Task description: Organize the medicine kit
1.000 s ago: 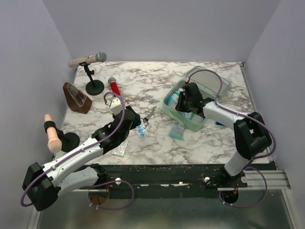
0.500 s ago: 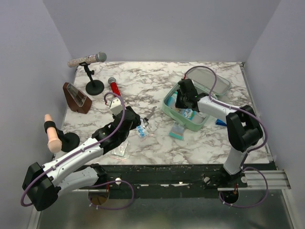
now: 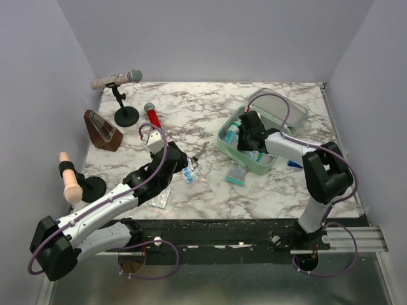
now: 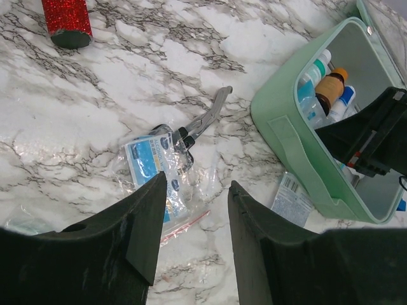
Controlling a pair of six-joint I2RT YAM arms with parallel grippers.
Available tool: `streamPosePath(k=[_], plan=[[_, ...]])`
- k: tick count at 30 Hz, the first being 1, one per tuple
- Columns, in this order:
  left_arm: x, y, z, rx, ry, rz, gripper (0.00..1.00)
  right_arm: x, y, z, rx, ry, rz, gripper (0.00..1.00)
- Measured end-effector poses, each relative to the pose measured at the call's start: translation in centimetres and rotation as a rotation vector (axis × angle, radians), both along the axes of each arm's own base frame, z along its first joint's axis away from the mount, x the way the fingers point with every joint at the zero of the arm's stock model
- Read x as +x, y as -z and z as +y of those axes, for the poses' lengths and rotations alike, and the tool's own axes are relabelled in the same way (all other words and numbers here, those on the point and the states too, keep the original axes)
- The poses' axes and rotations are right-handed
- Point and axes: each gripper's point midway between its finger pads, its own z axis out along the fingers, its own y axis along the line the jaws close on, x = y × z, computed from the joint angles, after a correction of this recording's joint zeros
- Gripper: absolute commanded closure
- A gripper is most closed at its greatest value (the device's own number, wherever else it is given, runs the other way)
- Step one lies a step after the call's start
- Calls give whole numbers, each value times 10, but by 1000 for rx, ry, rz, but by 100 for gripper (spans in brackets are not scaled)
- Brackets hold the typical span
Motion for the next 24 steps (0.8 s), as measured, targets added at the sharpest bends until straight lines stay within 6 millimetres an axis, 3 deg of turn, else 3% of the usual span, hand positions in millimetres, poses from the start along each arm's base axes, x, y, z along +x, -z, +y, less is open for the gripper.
streamPosePath(k=[4, 12, 18, 21, 24], plan=[[0, 1, 0, 1, 1, 1, 47, -9, -20, -5, 15, 0, -35, 64], [0, 0, -2, -10, 5, 1, 46, 0, -97, -2, 101, 4, -198, 56], [-3, 10, -13, -7, 68, 27, 37, -17, -137, -13, 128, -4, -278, 46], [-4, 24, -24, 12, 119, 67, 35, -36, -139, -28, 118, 16, -295, 48], [-4, 40, -34, 30, 162, 109, 36, -58, -118, -47, 74, 42, -261, 50]])
